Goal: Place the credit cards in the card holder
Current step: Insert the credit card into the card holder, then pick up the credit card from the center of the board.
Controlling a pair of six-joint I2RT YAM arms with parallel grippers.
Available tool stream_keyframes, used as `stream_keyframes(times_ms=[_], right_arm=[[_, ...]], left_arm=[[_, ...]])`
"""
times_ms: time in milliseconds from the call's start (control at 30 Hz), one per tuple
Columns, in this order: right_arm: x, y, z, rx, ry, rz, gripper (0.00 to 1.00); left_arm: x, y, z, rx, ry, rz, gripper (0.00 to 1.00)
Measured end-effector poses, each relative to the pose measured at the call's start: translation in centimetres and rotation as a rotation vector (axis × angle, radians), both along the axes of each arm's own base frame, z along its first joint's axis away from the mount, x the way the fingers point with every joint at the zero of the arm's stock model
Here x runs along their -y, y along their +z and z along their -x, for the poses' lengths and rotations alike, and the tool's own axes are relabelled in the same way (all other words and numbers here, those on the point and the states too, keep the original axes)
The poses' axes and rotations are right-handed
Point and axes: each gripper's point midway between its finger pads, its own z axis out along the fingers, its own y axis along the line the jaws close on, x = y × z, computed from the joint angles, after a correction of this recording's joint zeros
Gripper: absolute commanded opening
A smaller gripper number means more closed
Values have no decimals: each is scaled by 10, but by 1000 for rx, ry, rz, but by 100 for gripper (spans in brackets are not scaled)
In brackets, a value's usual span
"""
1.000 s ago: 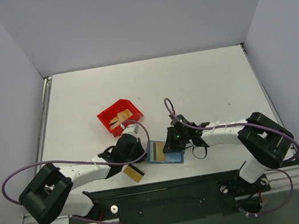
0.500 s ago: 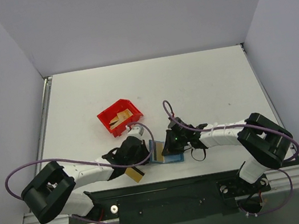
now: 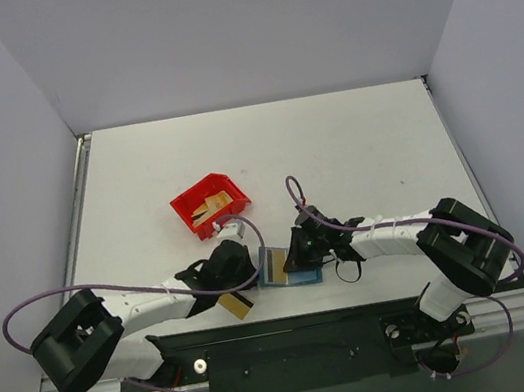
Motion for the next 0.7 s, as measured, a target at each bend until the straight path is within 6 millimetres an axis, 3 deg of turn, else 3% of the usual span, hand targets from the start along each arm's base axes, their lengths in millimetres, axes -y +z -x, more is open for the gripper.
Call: stream_keyframes(times_ms=[133,233,367,467,700], right_arm=[[0,-1,0,-1,1,1,4],[-1,-1,0,-1,1,0,4],[-1,-1,-1,0,2,-3,4],[-3,-2,-2,-1,4,-7,4],[-8,-2,-4,-4,13,-15,4]], left_arm=[[-30,3,0,10,81,-98,0],[-46,18,-4,50,127,-129,0],[-42,56,-13,145,132,-58,0],[-33,69,-18,185,104,-23,0],[-17,38,-17,128,20,-80,0]])
